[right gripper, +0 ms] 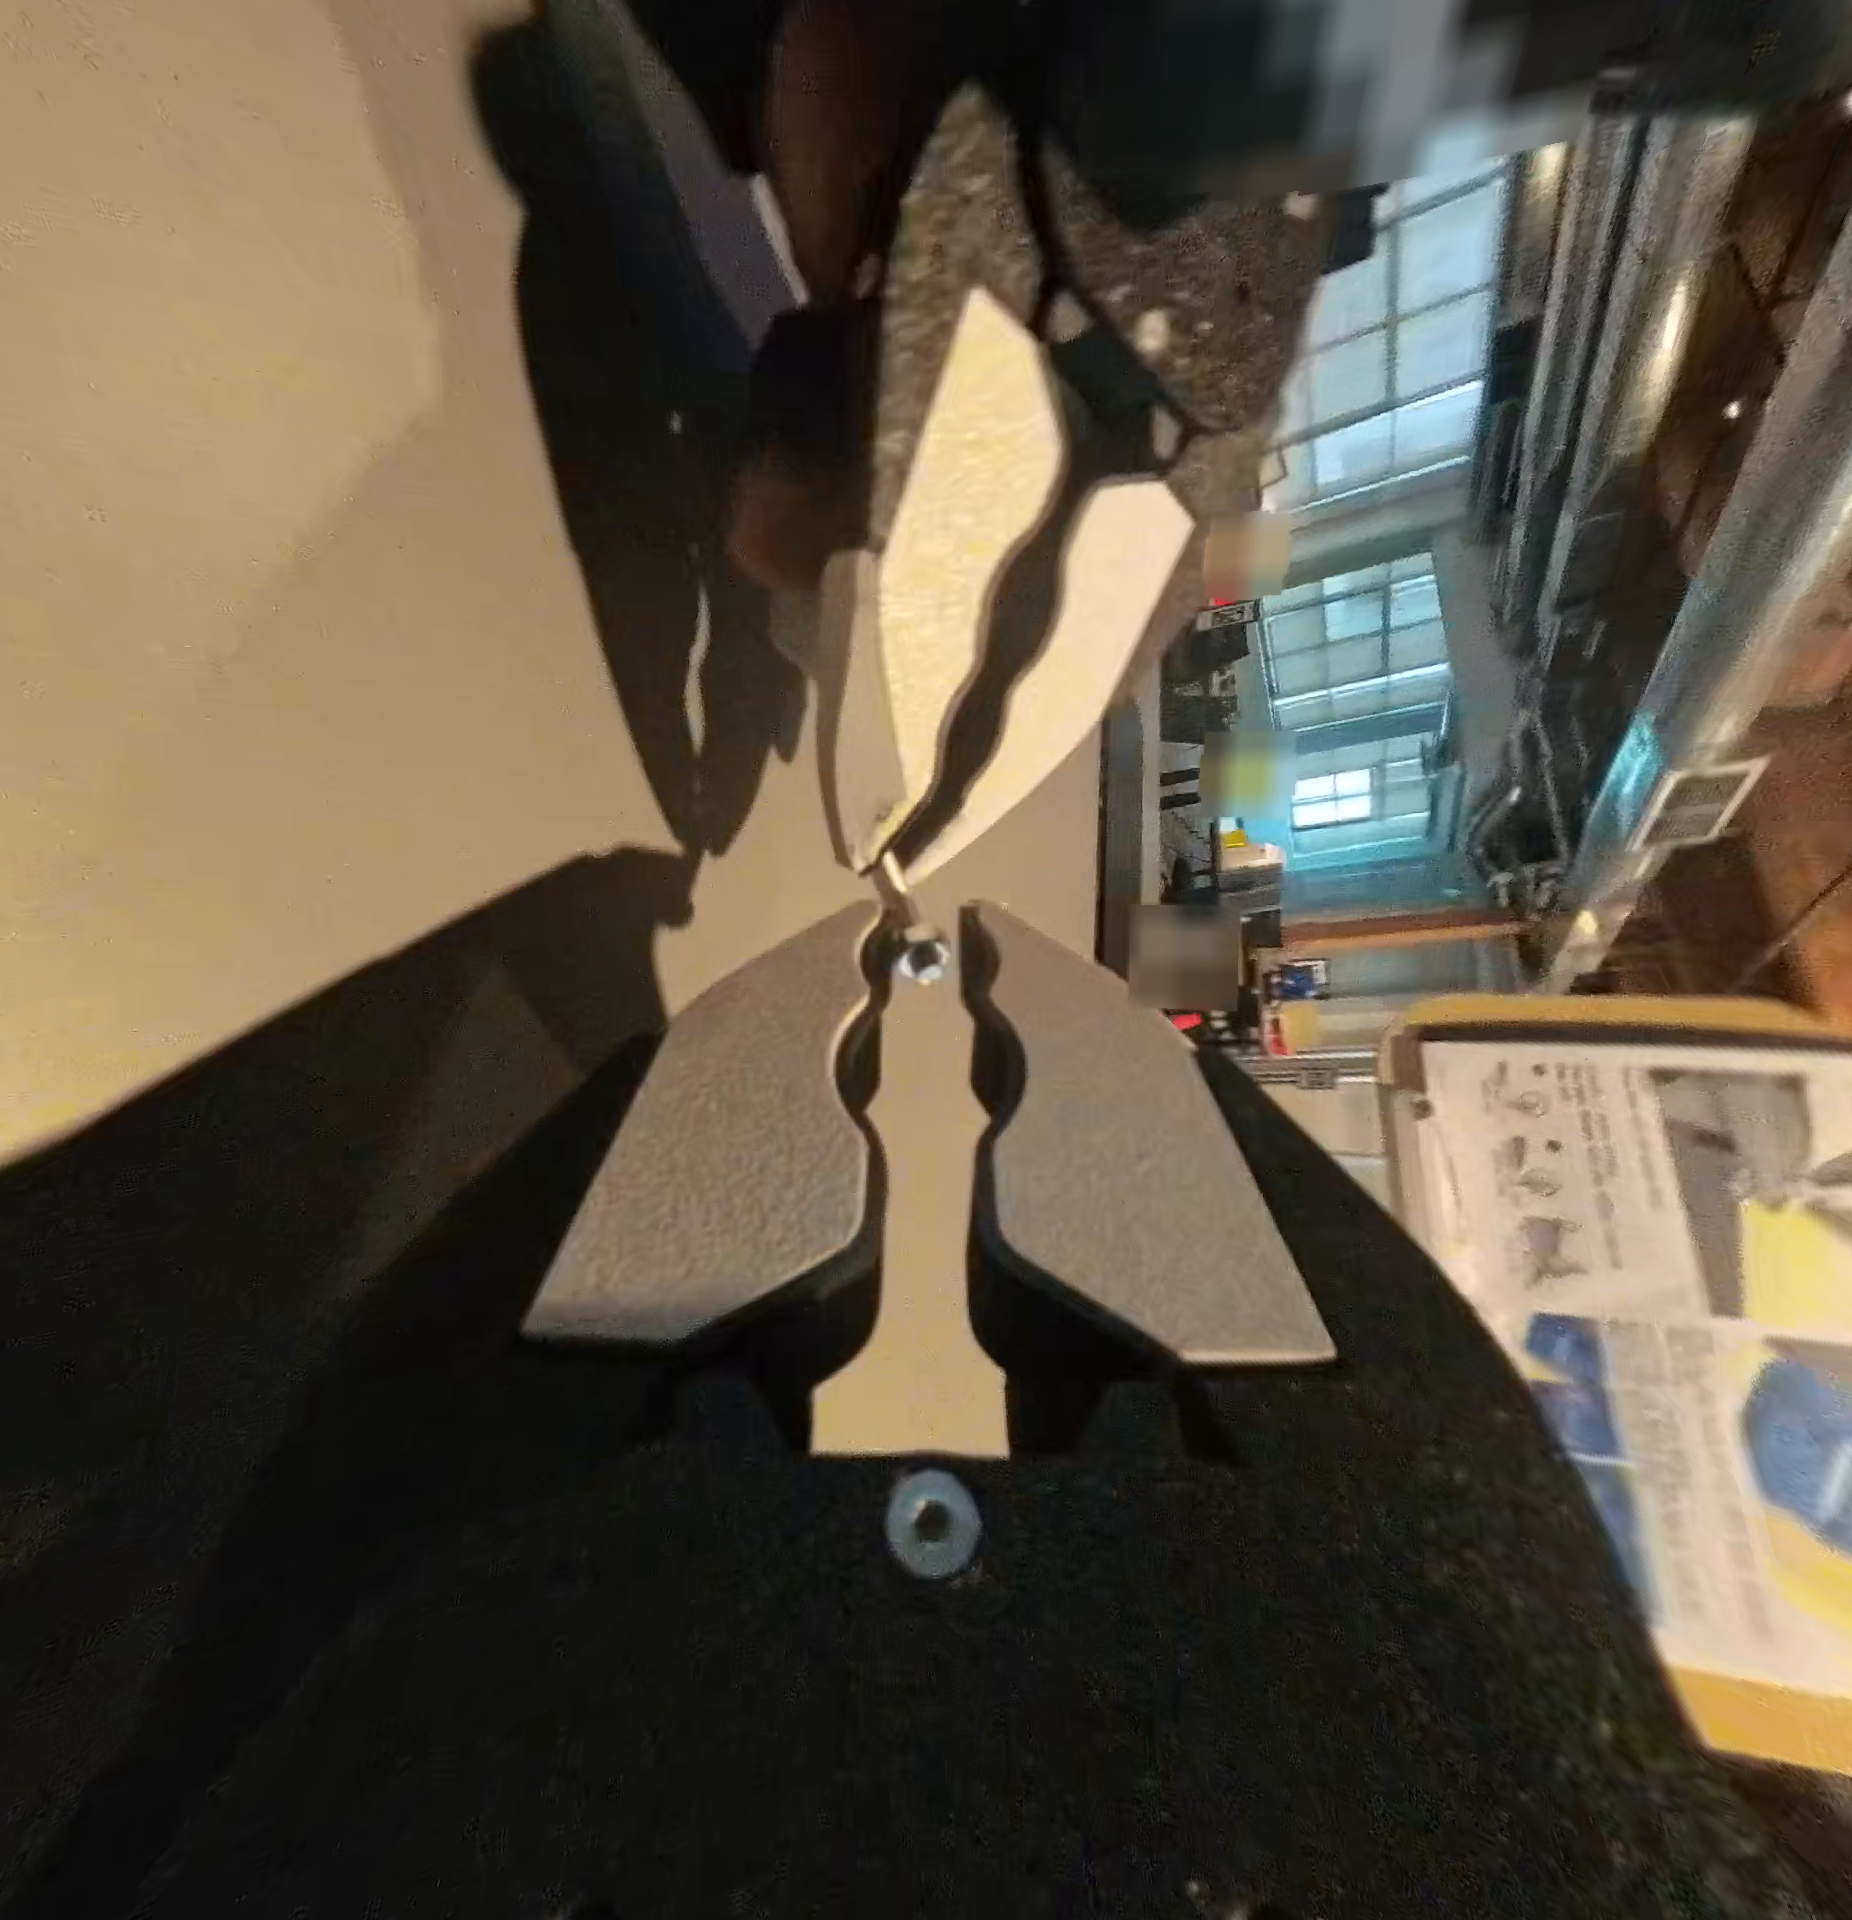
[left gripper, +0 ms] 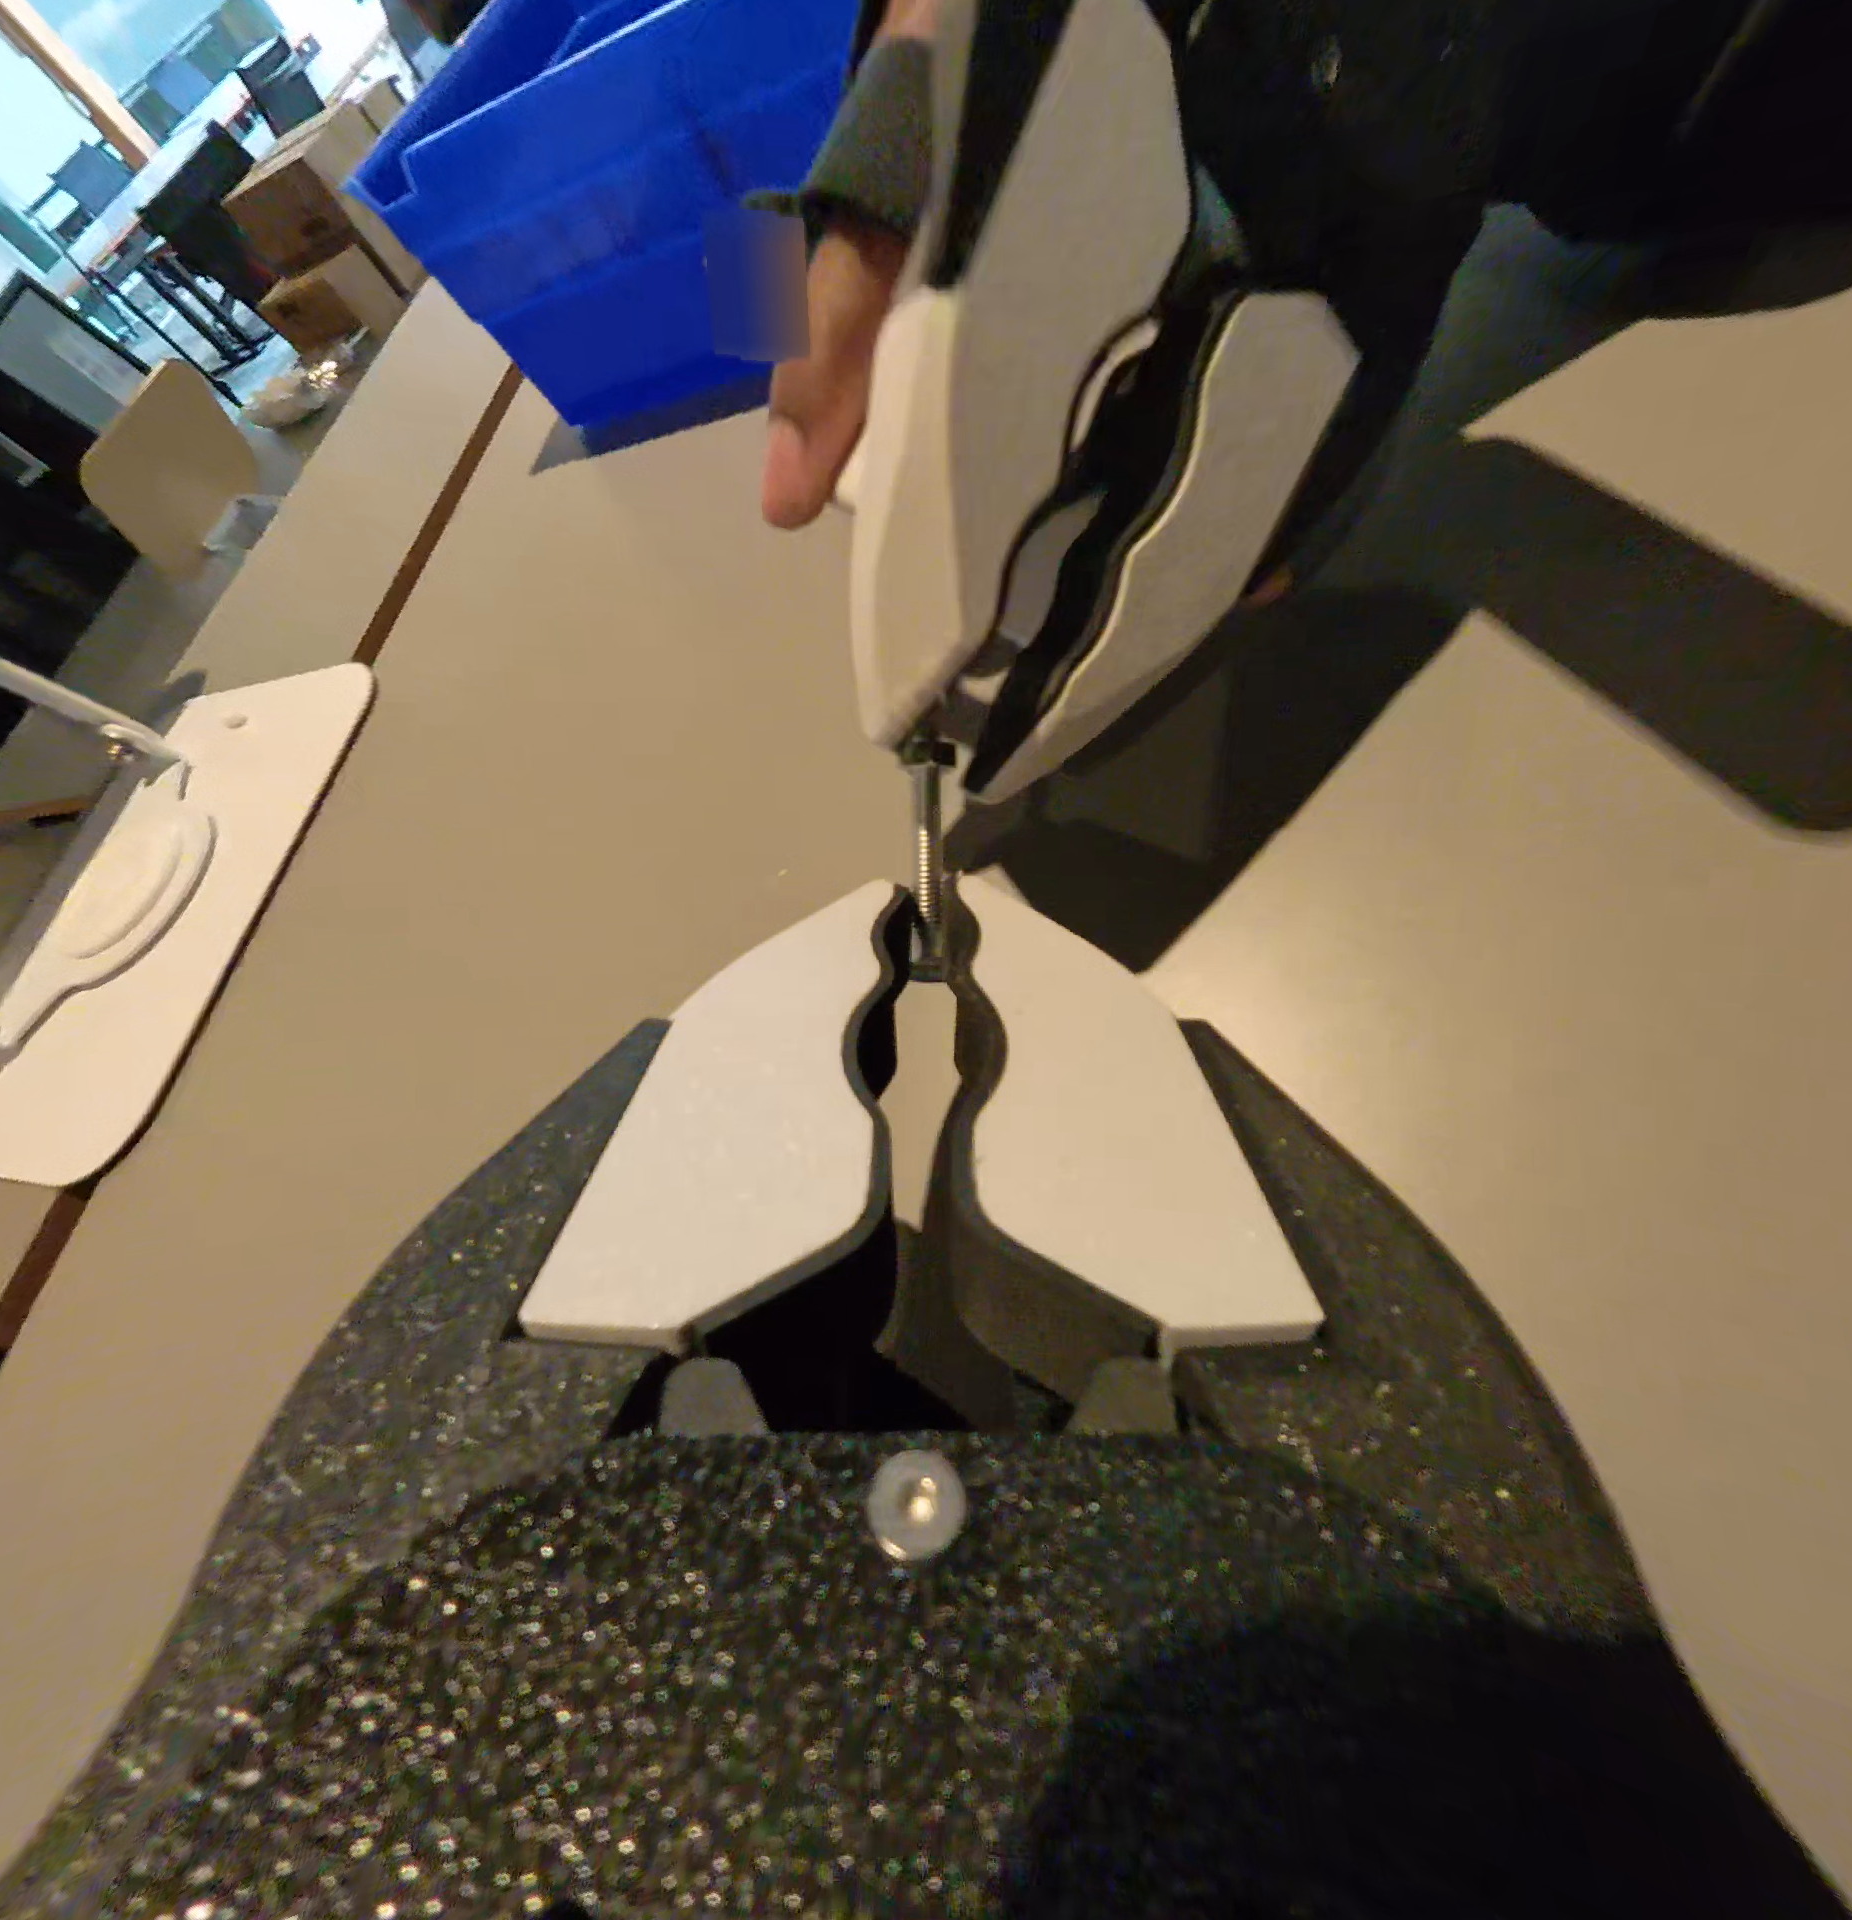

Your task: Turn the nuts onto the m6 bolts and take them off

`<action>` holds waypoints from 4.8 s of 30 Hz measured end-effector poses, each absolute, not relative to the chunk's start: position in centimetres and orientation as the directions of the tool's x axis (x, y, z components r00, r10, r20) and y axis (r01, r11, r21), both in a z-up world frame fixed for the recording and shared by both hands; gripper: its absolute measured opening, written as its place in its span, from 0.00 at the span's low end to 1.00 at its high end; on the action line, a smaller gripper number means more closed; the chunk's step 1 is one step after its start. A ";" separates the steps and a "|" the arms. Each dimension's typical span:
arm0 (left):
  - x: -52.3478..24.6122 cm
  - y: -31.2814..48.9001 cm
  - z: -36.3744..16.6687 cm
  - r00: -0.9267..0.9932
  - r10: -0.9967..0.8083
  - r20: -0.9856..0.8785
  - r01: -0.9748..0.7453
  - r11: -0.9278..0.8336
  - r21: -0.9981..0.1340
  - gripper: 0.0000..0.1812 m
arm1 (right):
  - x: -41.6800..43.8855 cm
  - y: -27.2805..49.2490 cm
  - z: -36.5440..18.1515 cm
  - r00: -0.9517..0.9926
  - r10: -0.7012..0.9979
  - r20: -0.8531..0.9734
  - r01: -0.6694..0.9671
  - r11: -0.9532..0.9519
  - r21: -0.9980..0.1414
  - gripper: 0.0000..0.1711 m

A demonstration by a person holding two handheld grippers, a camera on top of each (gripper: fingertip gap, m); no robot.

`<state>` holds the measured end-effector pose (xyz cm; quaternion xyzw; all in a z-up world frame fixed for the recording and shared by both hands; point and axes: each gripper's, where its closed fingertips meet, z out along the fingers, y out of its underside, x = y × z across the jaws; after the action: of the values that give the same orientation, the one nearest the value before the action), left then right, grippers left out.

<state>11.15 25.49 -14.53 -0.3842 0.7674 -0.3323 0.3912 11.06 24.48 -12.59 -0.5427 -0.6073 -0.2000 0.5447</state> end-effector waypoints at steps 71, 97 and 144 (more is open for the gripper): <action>10.5 25.1 -14.0 -0.431 -0.804 -0.409 -0.277 0.549 -0.788 0.03 | 10.8 24.8 -13.8 0.604 0.741 0.293 0.543 -0.113 -0.832 0.06; 10.4 24.5 -13.9 -0.455 -0.841 -0.292 -0.299 0.453 -0.840 0.03 | 10.5 24.5 -13.0 0.494 0.700 0.516 0.660 0.084 -0.746 0.06; 9.6 23.6 -13.9 -0.517 -0.853 -0.070 -0.339 0.279 -0.898 0.03 | 10.3 23.0 -13.5 0.290 0.636 0.715 0.763 0.298 -0.574 0.14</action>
<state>9.56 23.59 -13.93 -0.3991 0.7466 -0.4485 0.2865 10.33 23.05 -13.54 -0.5898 -0.5932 -0.0581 0.5449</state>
